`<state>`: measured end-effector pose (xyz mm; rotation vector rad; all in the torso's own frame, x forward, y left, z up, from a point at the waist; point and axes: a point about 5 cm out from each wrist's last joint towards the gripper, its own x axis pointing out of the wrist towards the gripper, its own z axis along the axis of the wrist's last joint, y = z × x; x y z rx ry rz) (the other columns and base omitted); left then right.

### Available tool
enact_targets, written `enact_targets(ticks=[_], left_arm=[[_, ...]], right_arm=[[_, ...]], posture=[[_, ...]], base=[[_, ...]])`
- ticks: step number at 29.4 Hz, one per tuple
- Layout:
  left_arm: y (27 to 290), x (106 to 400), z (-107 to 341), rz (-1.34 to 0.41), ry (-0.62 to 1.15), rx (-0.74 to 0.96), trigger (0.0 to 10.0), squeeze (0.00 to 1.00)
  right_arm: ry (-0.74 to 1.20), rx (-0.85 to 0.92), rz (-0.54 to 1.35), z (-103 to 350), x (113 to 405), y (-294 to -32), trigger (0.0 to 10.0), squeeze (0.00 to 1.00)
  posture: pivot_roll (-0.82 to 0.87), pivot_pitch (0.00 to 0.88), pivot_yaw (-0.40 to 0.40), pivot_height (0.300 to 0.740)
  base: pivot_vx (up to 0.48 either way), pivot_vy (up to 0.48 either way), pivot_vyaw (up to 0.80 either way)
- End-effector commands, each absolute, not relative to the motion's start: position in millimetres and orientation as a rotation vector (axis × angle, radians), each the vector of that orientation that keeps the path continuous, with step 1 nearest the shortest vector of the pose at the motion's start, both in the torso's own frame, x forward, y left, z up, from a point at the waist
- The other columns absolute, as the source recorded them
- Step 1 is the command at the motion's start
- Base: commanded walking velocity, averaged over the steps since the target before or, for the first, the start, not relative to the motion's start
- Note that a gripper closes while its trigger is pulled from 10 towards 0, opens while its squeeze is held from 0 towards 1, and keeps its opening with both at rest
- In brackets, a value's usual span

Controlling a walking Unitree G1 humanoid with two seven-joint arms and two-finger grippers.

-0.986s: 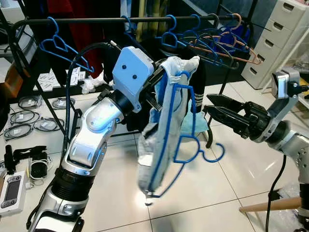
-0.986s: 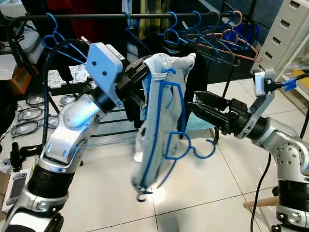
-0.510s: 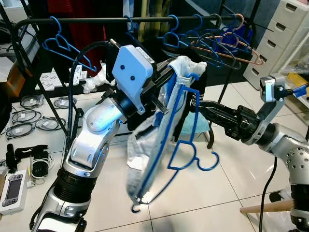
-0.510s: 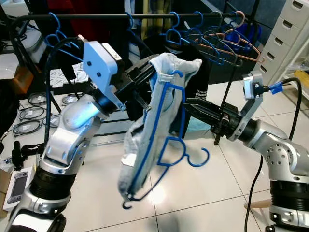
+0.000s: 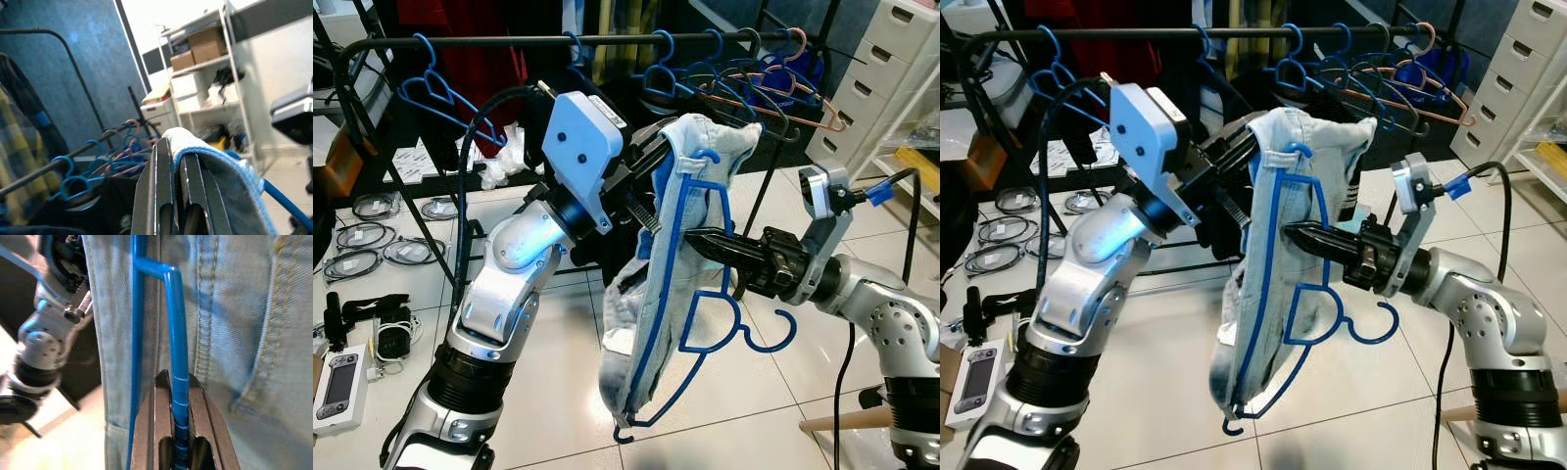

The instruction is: Hang hanger

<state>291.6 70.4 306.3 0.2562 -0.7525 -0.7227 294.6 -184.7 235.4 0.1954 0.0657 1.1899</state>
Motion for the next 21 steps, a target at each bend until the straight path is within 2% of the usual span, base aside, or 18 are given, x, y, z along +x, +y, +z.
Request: enact_targets(ticks=[1, 8, 15, 21], left_arm=[[74, 292, 302, -0.687, -0.766, 0.332, 10.0, 0.00], [63, 287, 289, -0.751, -0.751, 0.445, 10.0, 0.00], [44, 278, 283, -0.842, -0.764, 0.452, 10.0, 0.00], [35, 275, 274, -0.882, -0.759, 0.487, 10.0, 0.00]], right_arm=[[0.156, 0.080, 1.134, 230, 297, -184, 0.0, 0.00], [0.339, -0.079, 1.061, 226, 298, -189, 0.0, 0.00], [0.542, -0.300, 1.126, 211, 288, -198, 0.0, 0.00], [0.604, -0.411, 1.225, 209, 279, -196, 0.0, 0.00]], posture=[[-0.08, 0.144, 0.009, 0.740], [-0.09, 0.145, 0.006, 0.740], [-0.09, 0.143, -0.002, 0.740], [-0.09, 0.143, 0.000, 0.740]], base=[[0.000, 0.000, 0.00], [0.000, 0.000, 0.00], [0.000, 0.000, 0.00], [0.000, 0.000, 0.00]])
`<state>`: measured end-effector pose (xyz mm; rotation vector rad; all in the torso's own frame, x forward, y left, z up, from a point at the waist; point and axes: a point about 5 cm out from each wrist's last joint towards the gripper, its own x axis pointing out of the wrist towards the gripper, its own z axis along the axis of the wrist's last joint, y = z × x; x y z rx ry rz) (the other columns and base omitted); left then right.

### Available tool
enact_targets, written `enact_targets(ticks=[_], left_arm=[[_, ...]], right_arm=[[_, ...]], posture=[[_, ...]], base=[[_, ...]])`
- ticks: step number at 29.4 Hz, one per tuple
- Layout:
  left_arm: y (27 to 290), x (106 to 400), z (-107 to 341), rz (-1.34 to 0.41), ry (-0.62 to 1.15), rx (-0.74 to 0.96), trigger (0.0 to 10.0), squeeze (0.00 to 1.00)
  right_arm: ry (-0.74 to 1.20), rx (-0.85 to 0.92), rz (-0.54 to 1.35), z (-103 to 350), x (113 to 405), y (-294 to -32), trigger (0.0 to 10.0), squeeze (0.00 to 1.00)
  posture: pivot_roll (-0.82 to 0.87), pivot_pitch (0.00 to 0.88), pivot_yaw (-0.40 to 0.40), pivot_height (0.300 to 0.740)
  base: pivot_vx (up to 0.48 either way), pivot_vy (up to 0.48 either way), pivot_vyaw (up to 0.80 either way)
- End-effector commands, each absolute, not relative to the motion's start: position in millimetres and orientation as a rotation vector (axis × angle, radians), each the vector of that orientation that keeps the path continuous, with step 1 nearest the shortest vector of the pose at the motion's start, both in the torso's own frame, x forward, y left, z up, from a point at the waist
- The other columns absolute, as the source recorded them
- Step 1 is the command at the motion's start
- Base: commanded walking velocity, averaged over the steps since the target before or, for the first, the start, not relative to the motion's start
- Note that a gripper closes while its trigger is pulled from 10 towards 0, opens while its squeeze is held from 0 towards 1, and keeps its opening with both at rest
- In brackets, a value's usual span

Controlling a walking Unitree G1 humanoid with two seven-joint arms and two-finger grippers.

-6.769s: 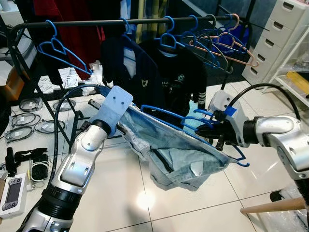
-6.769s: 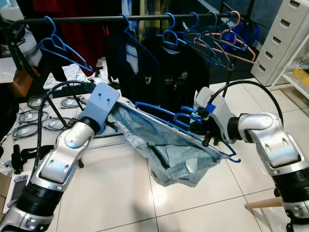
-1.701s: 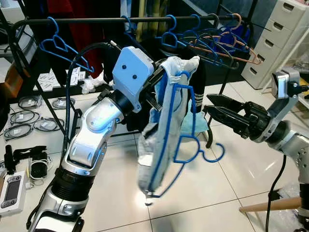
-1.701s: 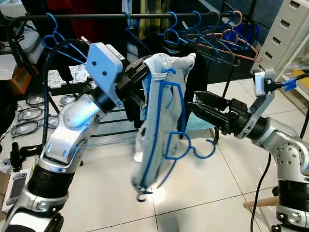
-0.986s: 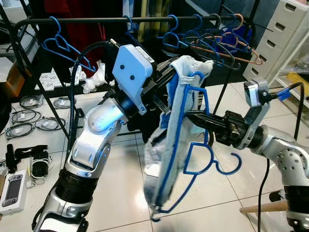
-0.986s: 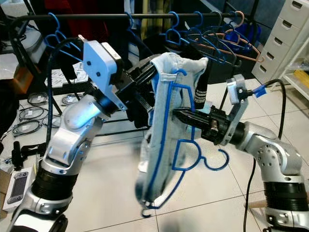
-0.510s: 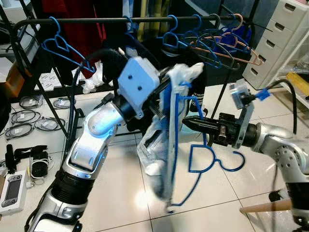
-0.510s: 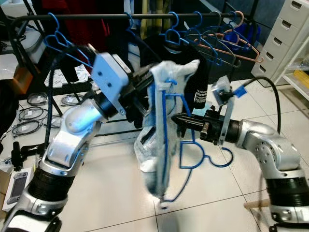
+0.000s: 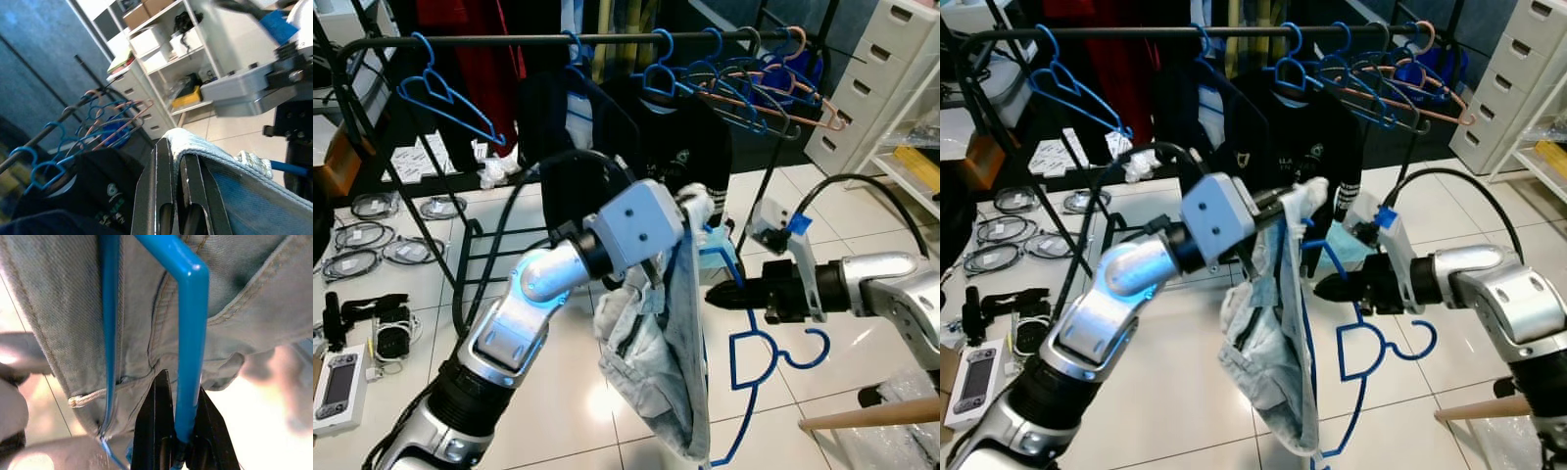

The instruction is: Hang hanger

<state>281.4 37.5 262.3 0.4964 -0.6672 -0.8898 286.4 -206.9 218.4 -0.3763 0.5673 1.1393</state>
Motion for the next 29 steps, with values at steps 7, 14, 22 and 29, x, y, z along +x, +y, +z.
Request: enact_targets(ticks=[7, 14, 22, 29], left_arm=[[31, 278, 266, -0.887, -0.729, 0.506, 10.0, 0.00], [32, 280, 264, -0.869, -0.720, 0.490, 10.0, 0.00], [40, 289, 261, -0.809, -0.693, 0.501, 10.0, 0.00], [59, 300, 263, -0.707, -0.667, 0.511, 10.0, 0.00]], right_arm=[[0.588, -0.474, 1.348, 218, 269, -189, 0.0, 0.00], [0.560, -0.500, 1.395, 223, 265, -187, 0.0, 0.00], [0.518, -0.488, 1.455, 233, 257, -187, 0.0, 0.00], [0.566, -0.479, 1.427, 232, 249, -200, 0.0, 0.00]], posture=[[-0.10, 0.140, 0.000, 0.740], [-0.10, 0.138, 0.002, 0.740], [-0.10, 0.148, 0.001, 0.740], [-0.10, 0.153, 0.001, 0.740]], base=[[0.000, 0.000, 0.00], [0.000, 0.000, 0.00], [0.000, 0.000, 0.00], [0.000, 0.000, 0.00]])
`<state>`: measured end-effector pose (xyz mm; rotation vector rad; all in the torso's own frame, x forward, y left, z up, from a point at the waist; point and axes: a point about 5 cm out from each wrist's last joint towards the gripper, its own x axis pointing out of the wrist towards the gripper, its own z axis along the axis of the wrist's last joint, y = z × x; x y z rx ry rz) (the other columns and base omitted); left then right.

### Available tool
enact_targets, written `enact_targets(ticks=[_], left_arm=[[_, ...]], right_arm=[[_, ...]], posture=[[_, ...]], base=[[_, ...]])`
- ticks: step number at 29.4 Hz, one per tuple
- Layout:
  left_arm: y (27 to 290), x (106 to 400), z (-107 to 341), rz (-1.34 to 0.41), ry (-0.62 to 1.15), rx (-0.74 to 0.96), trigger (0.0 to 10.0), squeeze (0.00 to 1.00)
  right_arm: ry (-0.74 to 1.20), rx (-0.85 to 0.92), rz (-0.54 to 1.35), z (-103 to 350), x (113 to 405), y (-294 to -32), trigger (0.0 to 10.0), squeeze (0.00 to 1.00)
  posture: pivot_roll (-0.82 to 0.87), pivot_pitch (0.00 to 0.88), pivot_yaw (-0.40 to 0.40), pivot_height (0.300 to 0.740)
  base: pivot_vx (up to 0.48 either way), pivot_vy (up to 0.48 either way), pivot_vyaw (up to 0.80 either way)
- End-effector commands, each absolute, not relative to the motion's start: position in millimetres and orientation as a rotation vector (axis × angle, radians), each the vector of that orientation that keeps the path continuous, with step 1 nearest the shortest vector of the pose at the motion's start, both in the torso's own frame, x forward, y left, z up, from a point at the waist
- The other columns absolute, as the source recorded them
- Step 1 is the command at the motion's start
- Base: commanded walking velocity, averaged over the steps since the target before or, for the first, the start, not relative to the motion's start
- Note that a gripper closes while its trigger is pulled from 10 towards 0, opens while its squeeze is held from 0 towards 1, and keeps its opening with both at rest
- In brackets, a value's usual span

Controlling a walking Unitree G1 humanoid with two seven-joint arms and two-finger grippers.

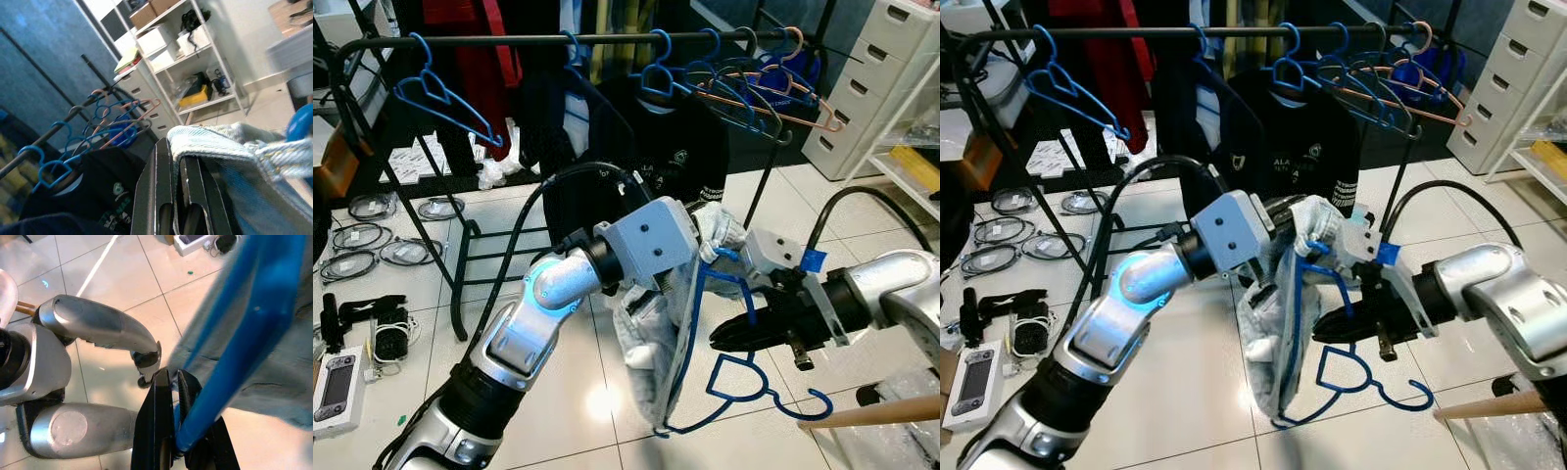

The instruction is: Hang hanger

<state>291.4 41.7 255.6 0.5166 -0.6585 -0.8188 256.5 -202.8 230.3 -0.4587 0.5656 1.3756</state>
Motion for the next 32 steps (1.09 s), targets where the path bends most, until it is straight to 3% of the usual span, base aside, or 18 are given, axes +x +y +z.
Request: enact_targets(ticks=[1, 16, 23, 32], left_arm=[[64, 303, 264, -0.678, -0.662, 0.517, 10.0, 0.00], [93, 321, 254, -0.512, -0.571, 0.556, 10.0, 0.00], [88, 317, 261, -0.526, -0.604, 0.507, 10.0, 0.00], [86, 313, 275, -0.538, -0.651, 0.415, 10.0, 0.00]], right_arm=[[0.580, -0.476, 1.421, 230, 247, -204, 0.0, 0.00], [0.453, -0.380, 1.310, 244, 247, -218, 0.0, 0.00], [0.390, -0.403, 1.169, 239, 264, -225, 0.0, 0.00], [0.458, -0.484, 1.129, 225, 265, -229, 0.0, 0.00]], posture=[[-0.10, 0.153, 0.001, 0.740], [-0.11, 0.156, 0.007, 0.740], [-0.10, 0.155, 0.008, 0.740], [-0.10, 0.159, 0.010, 0.740]], base=[[0.000, 0.000, 0.00], [0.000, 0.000, 0.00], [0.000, 0.000, 0.00], [0.000, 0.000, 0.00]])
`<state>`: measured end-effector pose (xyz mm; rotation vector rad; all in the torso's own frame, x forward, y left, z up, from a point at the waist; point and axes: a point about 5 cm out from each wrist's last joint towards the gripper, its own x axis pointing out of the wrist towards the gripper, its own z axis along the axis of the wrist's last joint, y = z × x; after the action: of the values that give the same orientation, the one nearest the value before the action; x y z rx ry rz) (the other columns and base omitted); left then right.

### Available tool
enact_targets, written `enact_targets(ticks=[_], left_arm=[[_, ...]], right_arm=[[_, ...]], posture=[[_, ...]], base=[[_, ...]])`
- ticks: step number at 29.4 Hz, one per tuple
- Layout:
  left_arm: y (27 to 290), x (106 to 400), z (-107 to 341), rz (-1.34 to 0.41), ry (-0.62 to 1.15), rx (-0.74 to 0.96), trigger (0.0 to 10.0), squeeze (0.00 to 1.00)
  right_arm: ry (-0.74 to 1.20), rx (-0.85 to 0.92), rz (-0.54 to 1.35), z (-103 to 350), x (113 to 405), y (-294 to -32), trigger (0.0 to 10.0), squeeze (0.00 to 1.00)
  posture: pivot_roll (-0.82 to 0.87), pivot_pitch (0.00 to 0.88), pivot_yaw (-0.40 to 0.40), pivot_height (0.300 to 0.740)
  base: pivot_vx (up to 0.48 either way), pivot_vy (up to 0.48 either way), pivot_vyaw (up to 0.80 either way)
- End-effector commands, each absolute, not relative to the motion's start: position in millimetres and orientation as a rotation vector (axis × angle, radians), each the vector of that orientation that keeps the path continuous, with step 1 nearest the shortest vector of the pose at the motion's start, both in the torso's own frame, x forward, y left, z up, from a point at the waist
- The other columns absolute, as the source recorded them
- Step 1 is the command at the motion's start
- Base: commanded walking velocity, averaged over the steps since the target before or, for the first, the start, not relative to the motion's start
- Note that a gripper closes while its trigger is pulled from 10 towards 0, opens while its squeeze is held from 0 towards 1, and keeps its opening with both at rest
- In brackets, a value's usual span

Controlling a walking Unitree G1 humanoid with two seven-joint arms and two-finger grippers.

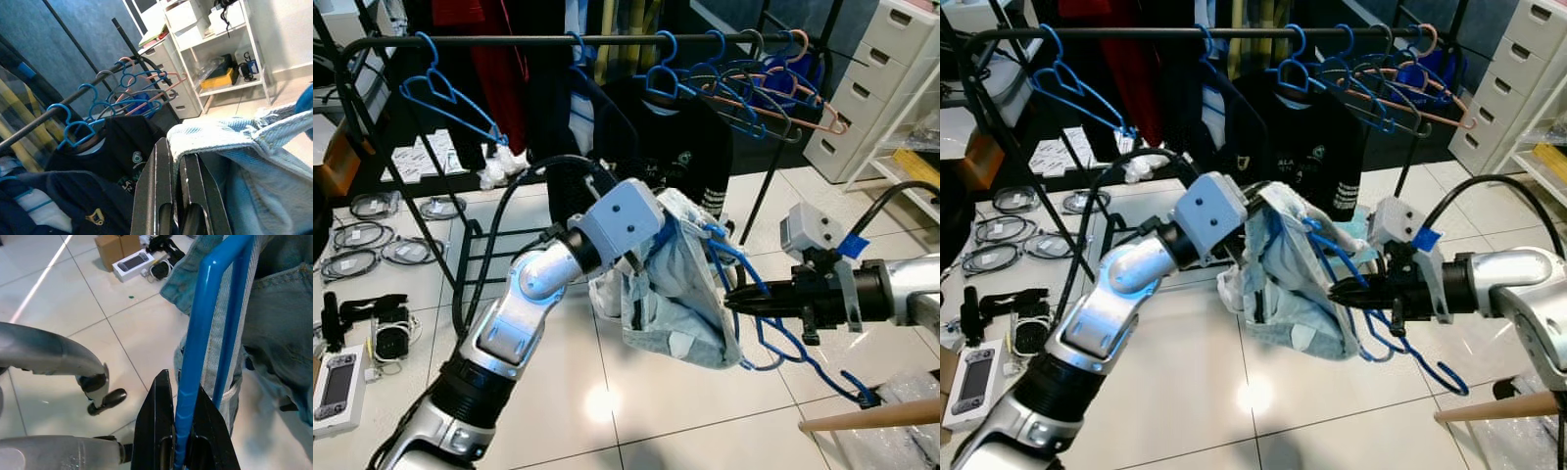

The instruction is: Hang hanger

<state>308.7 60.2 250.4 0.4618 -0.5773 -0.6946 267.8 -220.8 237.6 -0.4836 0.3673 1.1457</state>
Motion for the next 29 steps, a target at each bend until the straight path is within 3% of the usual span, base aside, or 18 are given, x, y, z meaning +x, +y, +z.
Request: enact_targets(ticks=[1, 8, 16, 29], left_arm=[[87, 312, 279, -0.533, -0.663, 0.386, 10.0, 0.00], [96, 295, 321, -0.599, -0.810, 0.218, 10.0, 0.00], [83, 279, 329, -0.741, -0.836, 0.143, 10.0, 0.00], [51, 270, 326, -0.850, -0.815, 0.065, 10.0, 0.00]], right_arm=[[0.472, -0.493, 1.118, 224, 266, -231, 0.0, 0.00], [0.510, -0.568, 0.859, 212, 290, -259, 0.0, 0.00], [0.540, -0.639, 0.655, 206, 307, -278, 0.0, 0.00], [0.502, -0.658, 0.849, 194, 305, -249, 0.0, 0.00]], posture=[[-0.10, 0.160, 0.010, 0.740], [-0.09, 0.160, 0.004, 0.740], [-0.09, 0.158, 0.000, 0.740], [-0.10, 0.152, 0.007, 0.740]], base=[[0.000, 0.000, 0.00], [0.000, 0.000, 0.00], [0.000, 0.000, 0.00], [0.000, 0.000, 0.00]])
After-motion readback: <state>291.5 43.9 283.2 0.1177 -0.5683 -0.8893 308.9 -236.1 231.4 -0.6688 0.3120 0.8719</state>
